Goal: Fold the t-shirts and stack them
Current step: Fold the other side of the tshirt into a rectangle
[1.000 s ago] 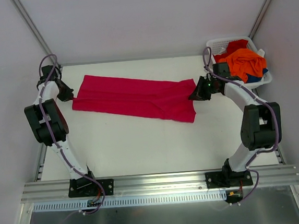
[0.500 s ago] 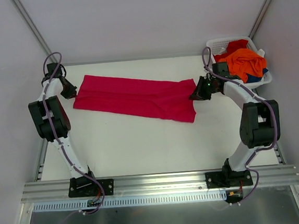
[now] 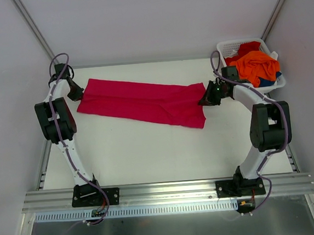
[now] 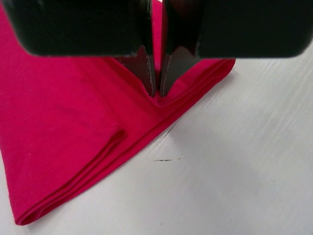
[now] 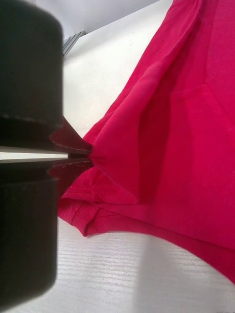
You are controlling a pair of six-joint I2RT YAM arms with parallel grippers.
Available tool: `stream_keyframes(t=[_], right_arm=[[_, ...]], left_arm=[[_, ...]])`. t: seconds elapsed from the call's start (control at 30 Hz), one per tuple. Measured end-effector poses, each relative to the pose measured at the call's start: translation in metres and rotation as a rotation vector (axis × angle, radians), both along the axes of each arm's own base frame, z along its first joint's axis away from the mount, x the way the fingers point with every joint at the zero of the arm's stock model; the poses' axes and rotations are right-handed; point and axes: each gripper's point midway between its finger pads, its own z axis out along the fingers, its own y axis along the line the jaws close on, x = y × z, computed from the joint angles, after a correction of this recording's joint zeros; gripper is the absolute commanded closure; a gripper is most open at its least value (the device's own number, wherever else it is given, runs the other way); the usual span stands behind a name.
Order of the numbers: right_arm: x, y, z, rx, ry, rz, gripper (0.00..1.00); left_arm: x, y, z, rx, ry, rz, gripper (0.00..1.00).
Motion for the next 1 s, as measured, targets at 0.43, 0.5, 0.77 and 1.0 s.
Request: stream_keyframes(t=[0.43, 0.5, 0.77, 1.0], right_arm=[[0.014, -0.001, -0.005, -0.009, -0.003, -0.007, 1.00], [0.014, -0.002, -0.006, -0.013, -0.001, -0.008, 1.00], [0.014, -0.003, -0.013, -0.022, 0.010, -0.007, 1.00], [0.019, -0.003, -0.015, -0.022, 0.012, -0.007, 1.00]], left_arm=[[0.009, 0.001, -0.005, 0.009, 0.000, 0.014, 1.00], [0.009, 0.001, -0.008, 0.005, 0.004, 0.017, 1.00], [0.018, 0.002, -0.002, -0.003, -0.017, 0.035, 1.00], [0.025, 0.003, 0.002, -0.003, -0.033, 0.040, 1.00]])
